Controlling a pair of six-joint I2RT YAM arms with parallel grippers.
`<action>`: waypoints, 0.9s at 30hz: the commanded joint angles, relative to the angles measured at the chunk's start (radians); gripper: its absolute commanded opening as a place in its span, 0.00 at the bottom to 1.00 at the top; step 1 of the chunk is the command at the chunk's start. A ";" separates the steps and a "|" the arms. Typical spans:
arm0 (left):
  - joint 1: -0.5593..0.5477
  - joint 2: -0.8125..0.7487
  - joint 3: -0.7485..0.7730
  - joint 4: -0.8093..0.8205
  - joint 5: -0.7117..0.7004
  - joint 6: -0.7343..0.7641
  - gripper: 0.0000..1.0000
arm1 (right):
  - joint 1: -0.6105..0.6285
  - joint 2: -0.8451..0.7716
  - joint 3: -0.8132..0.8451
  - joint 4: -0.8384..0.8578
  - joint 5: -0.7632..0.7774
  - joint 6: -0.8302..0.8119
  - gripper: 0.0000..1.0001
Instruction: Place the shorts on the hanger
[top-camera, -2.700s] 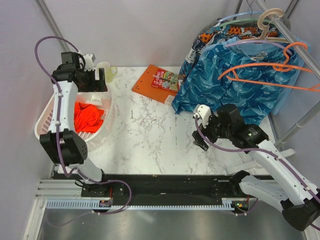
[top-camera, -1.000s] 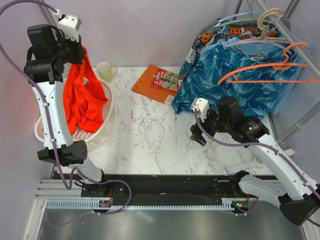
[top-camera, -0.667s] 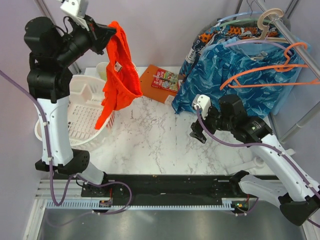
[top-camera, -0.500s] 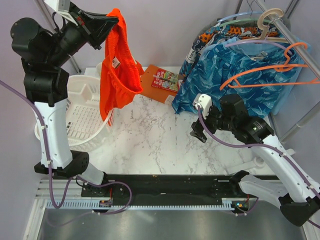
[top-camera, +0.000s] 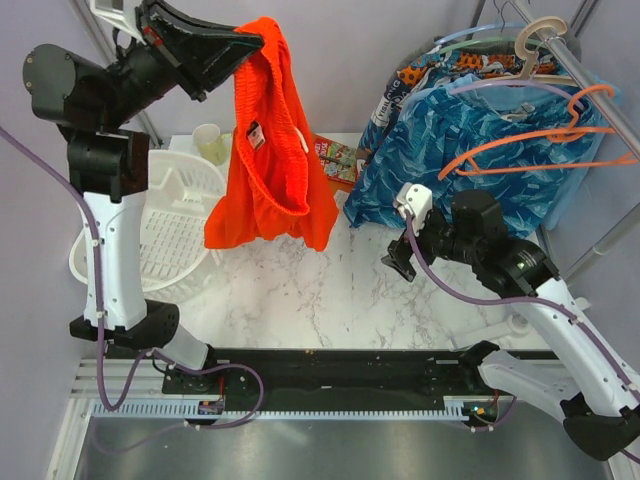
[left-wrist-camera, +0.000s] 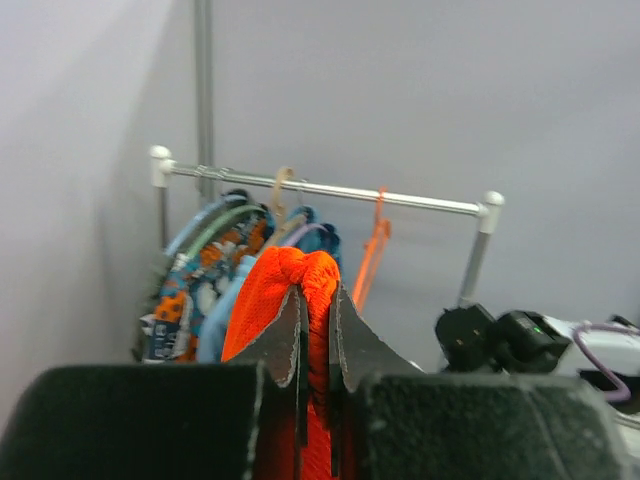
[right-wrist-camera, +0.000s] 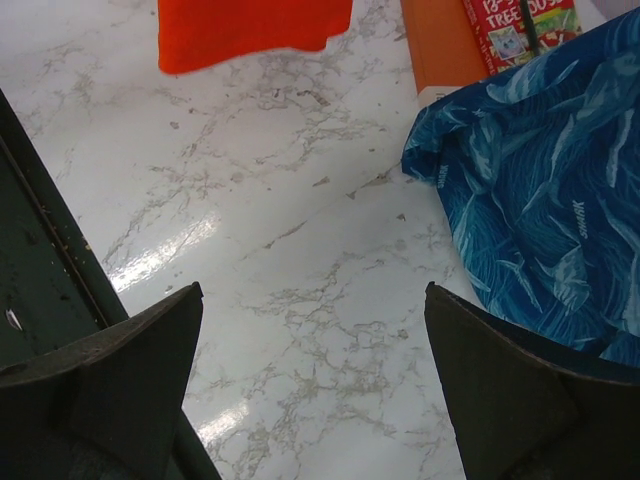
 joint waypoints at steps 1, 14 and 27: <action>-0.071 -0.011 -0.137 0.130 0.137 -0.151 0.02 | -0.003 -0.058 0.060 0.089 0.008 0.028 0.98; -0.387 0.038 -0.616 -0.458 0.421 0.471 0.08 | -0.001 -0.168 -0.049 0.164 -0.021 -0.047 0.98; -0.499 0.138 -0.648 -0.844 0.387 0.924 0.06 | -0.001 -0.090 -0.118 0.183 -0.376 -0.243 0.97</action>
